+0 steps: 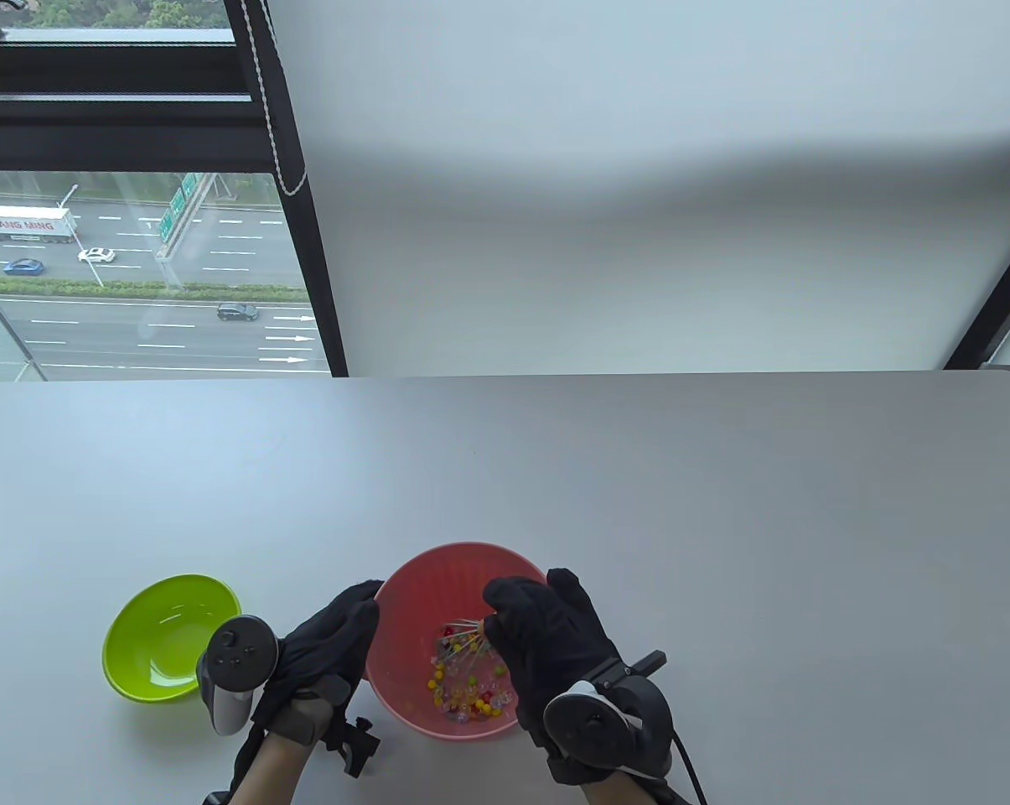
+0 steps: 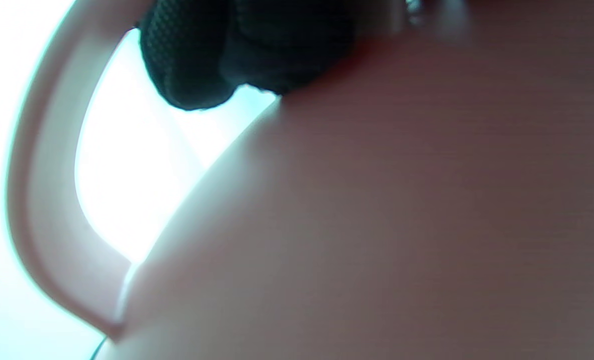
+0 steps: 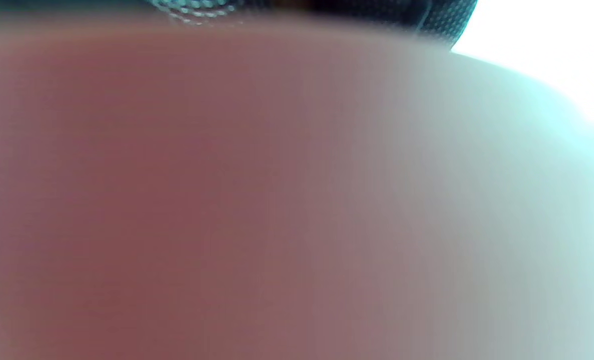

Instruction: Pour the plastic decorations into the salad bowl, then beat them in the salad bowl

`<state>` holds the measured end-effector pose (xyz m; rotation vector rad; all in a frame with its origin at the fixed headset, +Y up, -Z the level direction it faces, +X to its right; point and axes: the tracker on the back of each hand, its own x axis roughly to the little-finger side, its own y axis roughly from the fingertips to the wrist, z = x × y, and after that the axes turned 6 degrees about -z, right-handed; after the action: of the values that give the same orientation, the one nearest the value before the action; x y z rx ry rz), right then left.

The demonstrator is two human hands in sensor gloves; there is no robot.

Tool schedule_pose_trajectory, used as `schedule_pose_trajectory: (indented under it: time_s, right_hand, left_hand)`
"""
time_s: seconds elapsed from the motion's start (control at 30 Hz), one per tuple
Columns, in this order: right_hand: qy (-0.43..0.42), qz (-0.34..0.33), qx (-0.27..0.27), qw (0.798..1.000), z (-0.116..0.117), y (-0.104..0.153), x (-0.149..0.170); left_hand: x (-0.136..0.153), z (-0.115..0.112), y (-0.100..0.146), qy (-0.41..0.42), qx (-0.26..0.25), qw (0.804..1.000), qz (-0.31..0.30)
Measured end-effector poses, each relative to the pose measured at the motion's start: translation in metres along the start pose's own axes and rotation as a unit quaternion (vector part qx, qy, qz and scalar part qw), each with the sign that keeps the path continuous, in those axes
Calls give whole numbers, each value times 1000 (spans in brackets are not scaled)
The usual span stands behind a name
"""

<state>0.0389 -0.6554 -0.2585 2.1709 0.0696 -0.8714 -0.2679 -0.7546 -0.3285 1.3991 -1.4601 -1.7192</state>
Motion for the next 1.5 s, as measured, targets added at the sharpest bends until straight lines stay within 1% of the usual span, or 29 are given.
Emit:
schedule_pose_trajectory:
  time_s: [0.2,0.63,0.83,1.0,1.23,1.5]
  right_hand:
    - [42,-11,4,999,-3,0,-1]
    - [54,-7,16,998,-8,1,3]
    - [36,-1,22,999,-11,1,4]
    - [-1,10,21,1000,-10,1,5]
    - [-64,21,-7,998,0,0,3]
    - [-75,16,-18,997,3,-1,1]
  left_hand:
    - [0,0,0,0,0,1000,0]
    - [0,0,0,1,0,1000,0]
    - [0,0,0,1,0,1000,0]
    - [0,0,0,2,0,1000,0]
    - [0,0,0,1,0,1000,0]
    - [0,0,0,1,-1,1000,0]
